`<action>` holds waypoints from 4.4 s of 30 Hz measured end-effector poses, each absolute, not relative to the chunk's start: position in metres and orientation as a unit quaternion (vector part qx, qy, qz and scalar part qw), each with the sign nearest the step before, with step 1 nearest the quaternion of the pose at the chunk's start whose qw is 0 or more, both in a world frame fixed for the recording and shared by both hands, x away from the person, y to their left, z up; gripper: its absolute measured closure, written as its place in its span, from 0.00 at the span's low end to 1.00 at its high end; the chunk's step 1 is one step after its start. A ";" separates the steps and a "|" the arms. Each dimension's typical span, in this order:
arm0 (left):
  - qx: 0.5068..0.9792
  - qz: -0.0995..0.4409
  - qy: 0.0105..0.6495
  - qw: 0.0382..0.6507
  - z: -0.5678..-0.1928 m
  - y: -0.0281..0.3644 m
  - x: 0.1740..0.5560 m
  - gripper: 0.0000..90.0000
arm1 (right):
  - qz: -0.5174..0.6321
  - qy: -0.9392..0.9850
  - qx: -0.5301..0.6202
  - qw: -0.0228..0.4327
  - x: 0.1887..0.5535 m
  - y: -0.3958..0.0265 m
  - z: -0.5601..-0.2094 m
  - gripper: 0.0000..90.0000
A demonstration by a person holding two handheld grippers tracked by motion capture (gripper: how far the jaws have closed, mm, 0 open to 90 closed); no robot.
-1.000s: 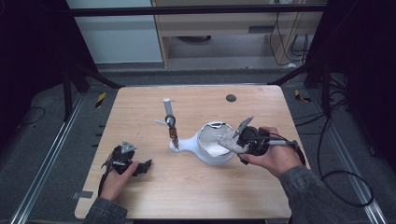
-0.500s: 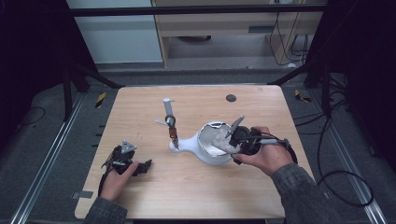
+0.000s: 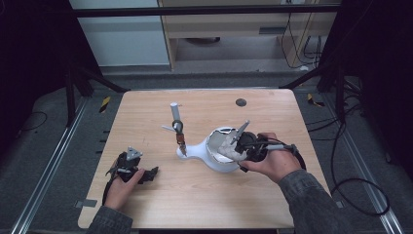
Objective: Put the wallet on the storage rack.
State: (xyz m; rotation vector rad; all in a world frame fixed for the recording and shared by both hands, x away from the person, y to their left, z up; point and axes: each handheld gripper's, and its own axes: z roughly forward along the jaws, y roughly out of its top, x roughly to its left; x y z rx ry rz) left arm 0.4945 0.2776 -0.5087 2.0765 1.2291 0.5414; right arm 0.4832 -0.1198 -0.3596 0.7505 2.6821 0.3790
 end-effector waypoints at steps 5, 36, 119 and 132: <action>0.794 0.207 0.468 0.327 -0.509 0.278 0.494 0.00 | 0.128 0.943 0.262 0.159 0.484 -0.116 -0.361 0.35; 0.796 0.206 0.466 0.327 -0.509 0.278 0.495 0.00 | 0.079 0.950 0.269 0.138 0.513 -0.093 -0.373 0.35; 0.798 0.203 0.464 0.327 -0.508 0.277 0.495 0.00 | 0.084 0.947 0.289 0.115 0.543 -0.080 -0.392 0.34; 0.798 0.203 0.463 0.328 -0.509 0.277 0.495 0.00 | 0.113 0.937 0.308 0.122 0.543 -0.083 -0.384 0.19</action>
